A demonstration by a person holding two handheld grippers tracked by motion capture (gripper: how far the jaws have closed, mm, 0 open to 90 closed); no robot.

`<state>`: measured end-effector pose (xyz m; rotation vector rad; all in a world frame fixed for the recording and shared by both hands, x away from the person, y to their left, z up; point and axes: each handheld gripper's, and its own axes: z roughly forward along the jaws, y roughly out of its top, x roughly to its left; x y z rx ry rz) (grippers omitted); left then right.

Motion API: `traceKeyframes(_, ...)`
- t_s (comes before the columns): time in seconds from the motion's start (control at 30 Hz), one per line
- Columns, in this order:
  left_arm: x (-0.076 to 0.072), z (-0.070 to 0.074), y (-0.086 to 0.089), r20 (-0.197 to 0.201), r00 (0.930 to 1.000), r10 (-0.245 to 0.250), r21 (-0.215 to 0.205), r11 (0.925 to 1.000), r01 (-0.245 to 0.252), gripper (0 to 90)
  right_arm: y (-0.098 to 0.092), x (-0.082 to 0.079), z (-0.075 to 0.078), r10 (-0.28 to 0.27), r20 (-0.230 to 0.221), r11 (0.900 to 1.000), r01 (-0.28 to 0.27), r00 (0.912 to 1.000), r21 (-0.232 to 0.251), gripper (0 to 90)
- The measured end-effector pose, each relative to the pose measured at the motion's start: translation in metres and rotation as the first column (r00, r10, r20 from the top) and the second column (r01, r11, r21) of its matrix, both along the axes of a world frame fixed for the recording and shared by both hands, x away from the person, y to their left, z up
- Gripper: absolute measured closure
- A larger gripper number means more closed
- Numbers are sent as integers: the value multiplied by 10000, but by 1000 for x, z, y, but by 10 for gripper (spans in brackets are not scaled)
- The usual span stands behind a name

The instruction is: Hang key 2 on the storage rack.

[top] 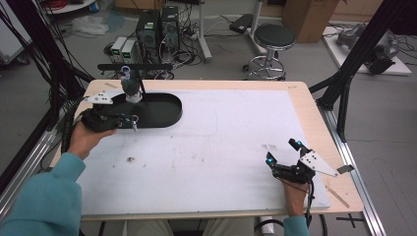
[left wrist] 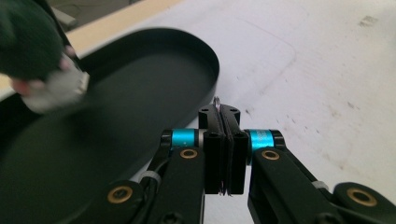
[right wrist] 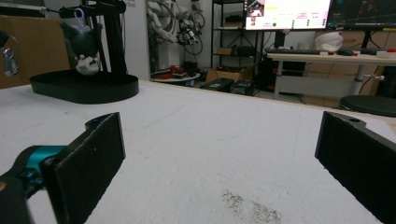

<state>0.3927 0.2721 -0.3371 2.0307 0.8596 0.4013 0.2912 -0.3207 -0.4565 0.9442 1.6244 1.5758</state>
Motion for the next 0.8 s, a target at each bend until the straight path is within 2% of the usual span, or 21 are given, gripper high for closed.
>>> traceKeyframes(0.17, 12, 24, -3, 339, 9994, 87, -91, 9999, -84, 883, -1, 1, 0, -21, 66, 10000, 21, 10000, -32, 7)
traceKeyframes(0.43, 34, 56, -13, 817, 9967, -13, 37, 10000, 10, 884, 0, 0, 0, -18, 33, 10000, 18, 10000, -27, 7)
traceKeyframes(0.6, 46, 70, -18, 1019, 9948, 17, 141, 9999, -32, 883, 0, 0, 0, -9, -11, 10000, 9, 10000, 4, 7)
traceKeyframes(0.8, 59, 79, -22, 1025, 9947, 114, 182, 9997, -134, 884, 0, 0, 0, -11, -10, 10000, 11, 10000, -2, 7)
